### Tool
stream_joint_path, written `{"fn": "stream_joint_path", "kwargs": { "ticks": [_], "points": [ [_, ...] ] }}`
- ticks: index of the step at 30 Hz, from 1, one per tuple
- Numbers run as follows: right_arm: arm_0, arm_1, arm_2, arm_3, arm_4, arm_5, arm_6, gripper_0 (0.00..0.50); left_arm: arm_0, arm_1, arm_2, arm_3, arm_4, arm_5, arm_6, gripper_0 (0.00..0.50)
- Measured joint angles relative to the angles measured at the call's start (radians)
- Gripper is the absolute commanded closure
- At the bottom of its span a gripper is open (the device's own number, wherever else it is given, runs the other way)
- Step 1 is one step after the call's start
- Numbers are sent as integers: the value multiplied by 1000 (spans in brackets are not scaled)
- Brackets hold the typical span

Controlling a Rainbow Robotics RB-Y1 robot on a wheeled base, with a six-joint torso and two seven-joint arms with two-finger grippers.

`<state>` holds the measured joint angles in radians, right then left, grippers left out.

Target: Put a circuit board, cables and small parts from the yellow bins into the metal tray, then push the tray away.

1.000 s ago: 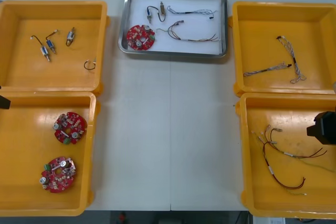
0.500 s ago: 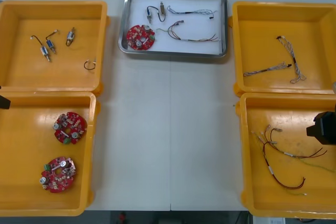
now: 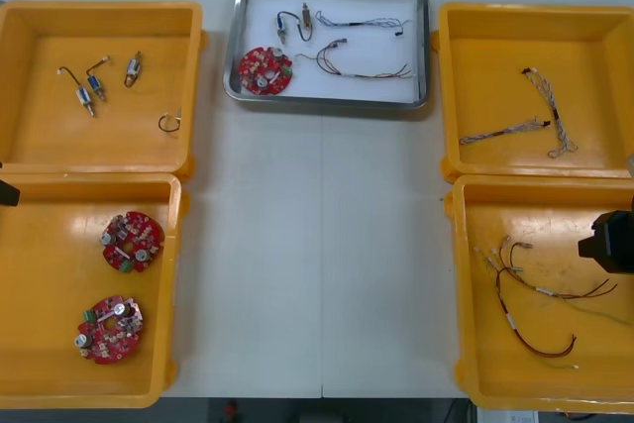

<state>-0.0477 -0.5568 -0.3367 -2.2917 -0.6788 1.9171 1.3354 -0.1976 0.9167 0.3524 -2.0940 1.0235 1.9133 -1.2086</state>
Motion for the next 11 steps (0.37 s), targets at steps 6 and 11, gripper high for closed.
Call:
{"fn": "stream_joint_path", "kwargs": {
  "ticks": [6,11],
  "points": [
    [0,0,0,0,0,0,0,0,0,0,0,0,0,0,0,0],
    [0,0,0,0,0,0,0,0,0,0,0,0,0,0,0,0]
  ]
}}
